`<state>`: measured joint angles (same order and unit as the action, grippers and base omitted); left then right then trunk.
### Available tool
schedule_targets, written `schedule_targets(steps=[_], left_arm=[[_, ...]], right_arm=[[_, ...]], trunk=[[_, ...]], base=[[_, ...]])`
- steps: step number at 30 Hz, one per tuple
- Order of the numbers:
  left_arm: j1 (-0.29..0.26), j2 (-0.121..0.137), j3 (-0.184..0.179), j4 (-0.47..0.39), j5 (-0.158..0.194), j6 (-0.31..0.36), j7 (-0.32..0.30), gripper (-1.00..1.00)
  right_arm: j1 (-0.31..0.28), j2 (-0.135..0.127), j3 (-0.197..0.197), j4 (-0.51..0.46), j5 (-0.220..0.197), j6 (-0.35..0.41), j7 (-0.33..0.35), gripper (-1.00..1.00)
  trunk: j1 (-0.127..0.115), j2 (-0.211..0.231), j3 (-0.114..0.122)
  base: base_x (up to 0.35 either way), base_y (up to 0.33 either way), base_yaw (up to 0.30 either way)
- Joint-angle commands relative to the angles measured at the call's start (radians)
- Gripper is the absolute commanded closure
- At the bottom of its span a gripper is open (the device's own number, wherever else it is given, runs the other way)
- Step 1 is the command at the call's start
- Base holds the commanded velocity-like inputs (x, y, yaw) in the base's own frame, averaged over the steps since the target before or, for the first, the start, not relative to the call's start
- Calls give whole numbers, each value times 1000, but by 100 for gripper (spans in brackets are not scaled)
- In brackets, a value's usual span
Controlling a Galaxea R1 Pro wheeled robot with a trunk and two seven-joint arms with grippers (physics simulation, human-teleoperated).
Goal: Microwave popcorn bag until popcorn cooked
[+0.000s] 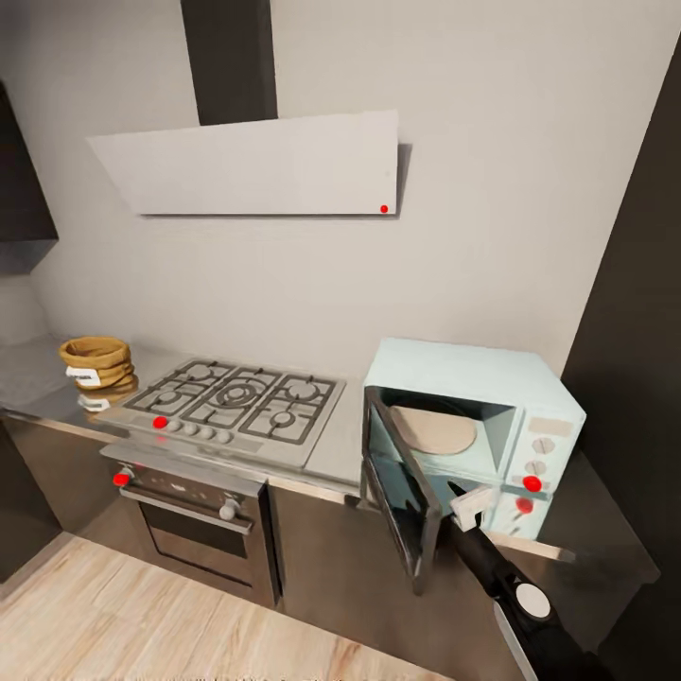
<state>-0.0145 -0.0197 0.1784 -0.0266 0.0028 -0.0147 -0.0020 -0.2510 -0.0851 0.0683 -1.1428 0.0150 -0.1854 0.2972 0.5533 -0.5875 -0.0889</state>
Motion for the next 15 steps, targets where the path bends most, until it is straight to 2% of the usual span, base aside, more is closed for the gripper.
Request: schedule_targets(steps=[1, 5, 10, 15], left_arm=[[-1, 0, 6, 1, 0, -2, 0, -100], [-1, 0, 5, 1, 0, -1, 0, -100], [-1, 0, 6, 1, 0, -1, 0, -100], [-1, 0, 6, 1, 0, -1, -1, -100]], right_arm=[[-1, 0, 1, 0, 2, -3, 2, -100], [-1, 0, 1, 0, 2, -2, 2, -100], [-1, -1, 1, 0, 2, -2, 0, -100], [-1, 0, 1, 0, 2, -2, 0, -100]], trunk=[[0, -2, -2], [0, -2, -2], [0, -2, -2], [0, -2, -2]], base=[[-30, 0, 250], [-19, 0, 250], [-116, 0, 250], [-7, 0, 250]])
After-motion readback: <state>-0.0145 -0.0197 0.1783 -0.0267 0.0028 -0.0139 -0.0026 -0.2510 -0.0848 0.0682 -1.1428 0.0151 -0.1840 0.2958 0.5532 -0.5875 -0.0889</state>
